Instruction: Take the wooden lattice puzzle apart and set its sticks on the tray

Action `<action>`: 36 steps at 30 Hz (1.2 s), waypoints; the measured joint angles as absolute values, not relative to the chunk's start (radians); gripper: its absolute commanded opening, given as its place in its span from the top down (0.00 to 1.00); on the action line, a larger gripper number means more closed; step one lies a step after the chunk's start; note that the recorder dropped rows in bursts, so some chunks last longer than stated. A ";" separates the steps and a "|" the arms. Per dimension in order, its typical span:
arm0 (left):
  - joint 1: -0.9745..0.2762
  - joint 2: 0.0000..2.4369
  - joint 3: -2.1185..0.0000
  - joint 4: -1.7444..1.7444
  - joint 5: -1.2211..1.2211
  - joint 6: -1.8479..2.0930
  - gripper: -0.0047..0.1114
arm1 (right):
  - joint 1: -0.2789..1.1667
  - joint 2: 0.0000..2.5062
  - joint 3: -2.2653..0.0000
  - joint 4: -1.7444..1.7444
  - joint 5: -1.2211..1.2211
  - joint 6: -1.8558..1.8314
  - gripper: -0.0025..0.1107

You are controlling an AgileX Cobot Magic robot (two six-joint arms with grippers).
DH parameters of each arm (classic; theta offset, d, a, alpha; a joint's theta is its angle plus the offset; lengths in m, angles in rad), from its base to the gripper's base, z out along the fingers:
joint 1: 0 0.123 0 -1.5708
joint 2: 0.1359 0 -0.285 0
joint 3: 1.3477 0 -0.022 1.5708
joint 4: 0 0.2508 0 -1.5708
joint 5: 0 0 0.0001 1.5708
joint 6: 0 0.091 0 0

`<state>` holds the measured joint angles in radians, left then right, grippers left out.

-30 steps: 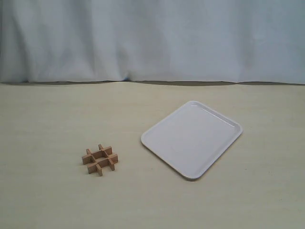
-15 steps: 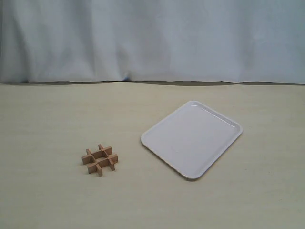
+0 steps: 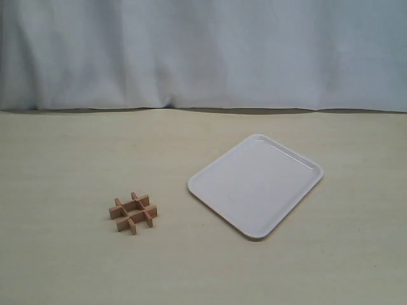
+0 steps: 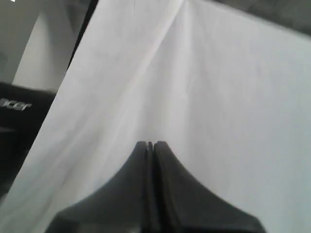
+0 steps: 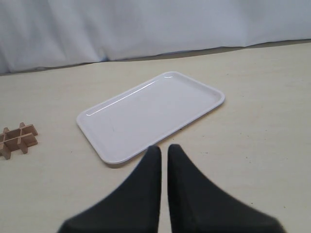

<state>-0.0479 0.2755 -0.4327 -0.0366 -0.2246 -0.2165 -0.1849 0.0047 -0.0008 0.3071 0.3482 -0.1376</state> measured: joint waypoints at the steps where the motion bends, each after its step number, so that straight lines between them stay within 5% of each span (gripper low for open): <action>1: -0.048 0.324 -0.467 -0.037 -0.158 -0.178 0.96 | -0.185 0.005 -0.001 0.307 0.348 -0.138 0.94; 10: -0.048 0.920 -0.703 -0.040 0.429 -0.012 0.96 | -0.185 0.005 -0.001 0.307 0.348 -0.138 0.94; 15: -0.062 1.198 -0.735 -0.175 0.554 0.204 0.96 | -0.185 0.005 -0.001 0.307 0.348 -0.138 0.94; 28: -0.511 1.647 -1.093 -0.055 0.707 0.317 0.96 | -0.185 0.005 -0.001 0.307 0.348 -0.138 0.94; 36: -0.541 1.751 -1.156 0.174 0.826 0.238 0.94 | -0.185 0.005 -0.001 0.307 0.348 -0.138 0.94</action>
<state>-0.5410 1.7510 -1.1559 0.1744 0.8257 0.2383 -0.1849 0.0047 -0.0008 0.3071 0.3482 -0.1376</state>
